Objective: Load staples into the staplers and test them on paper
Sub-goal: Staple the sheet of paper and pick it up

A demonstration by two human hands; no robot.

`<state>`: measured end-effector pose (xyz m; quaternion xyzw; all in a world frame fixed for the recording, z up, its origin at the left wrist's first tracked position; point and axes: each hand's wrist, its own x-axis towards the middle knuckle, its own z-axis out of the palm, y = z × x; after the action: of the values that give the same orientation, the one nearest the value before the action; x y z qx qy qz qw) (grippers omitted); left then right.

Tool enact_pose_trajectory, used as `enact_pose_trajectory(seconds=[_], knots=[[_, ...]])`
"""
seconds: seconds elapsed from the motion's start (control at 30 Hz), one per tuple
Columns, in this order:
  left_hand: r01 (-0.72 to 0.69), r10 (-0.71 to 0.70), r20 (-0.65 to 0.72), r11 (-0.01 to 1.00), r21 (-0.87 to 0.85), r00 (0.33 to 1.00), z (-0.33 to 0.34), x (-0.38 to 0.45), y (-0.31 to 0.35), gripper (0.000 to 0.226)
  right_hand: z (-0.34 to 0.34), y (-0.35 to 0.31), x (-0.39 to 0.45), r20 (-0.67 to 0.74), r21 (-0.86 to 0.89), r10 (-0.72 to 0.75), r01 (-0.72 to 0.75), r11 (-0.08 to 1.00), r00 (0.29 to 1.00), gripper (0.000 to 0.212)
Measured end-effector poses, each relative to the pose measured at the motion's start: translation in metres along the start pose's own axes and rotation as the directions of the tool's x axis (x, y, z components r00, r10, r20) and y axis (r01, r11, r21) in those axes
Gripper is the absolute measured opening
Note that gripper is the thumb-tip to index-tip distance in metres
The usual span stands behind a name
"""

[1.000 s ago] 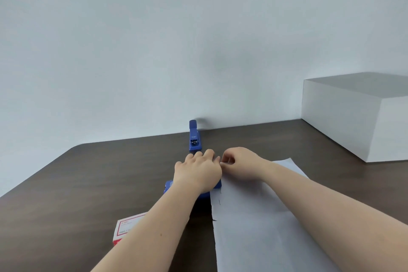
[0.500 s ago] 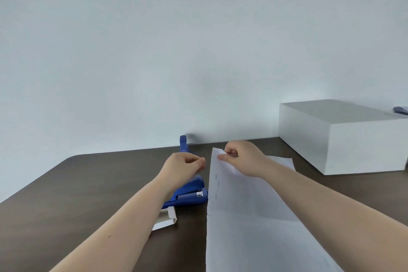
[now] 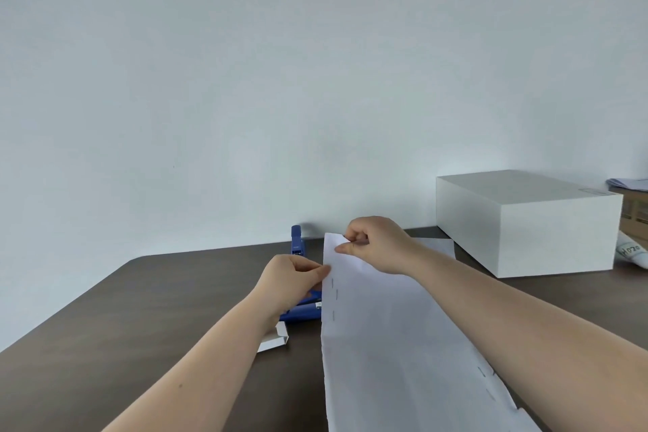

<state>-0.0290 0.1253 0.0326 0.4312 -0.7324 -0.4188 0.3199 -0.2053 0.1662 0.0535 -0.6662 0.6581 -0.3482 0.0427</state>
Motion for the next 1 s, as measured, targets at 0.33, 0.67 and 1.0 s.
enact_pose_trajectory(seconds=[0.33,0.67,1.0], knots=[[-0.015,-0.1,-0.256,0.91,-0.413,0.962,-0.017,-0.011,0.023,0.021,-0.004,-0.04,-0.023,0.059,0.326,0.277,-0.281,0.903,0.959,0.056],[-0.1,0.08,-0.061,0.722,-0.685,0.995,-0.024,-0.056,0.04,0.034,0.005,-0.063,-0.049,0.22,0.901,0.178,-0.27,0.339,0.959,0.021],[-0.077,-0.026,-0.262,0.923,-0.378,0.965,-0.054,-0.069,0.016,0.071,-0.023,-0.038,-0.079,0.181,0.883,0.093,-0.203,0.422,0.979,0.026]])
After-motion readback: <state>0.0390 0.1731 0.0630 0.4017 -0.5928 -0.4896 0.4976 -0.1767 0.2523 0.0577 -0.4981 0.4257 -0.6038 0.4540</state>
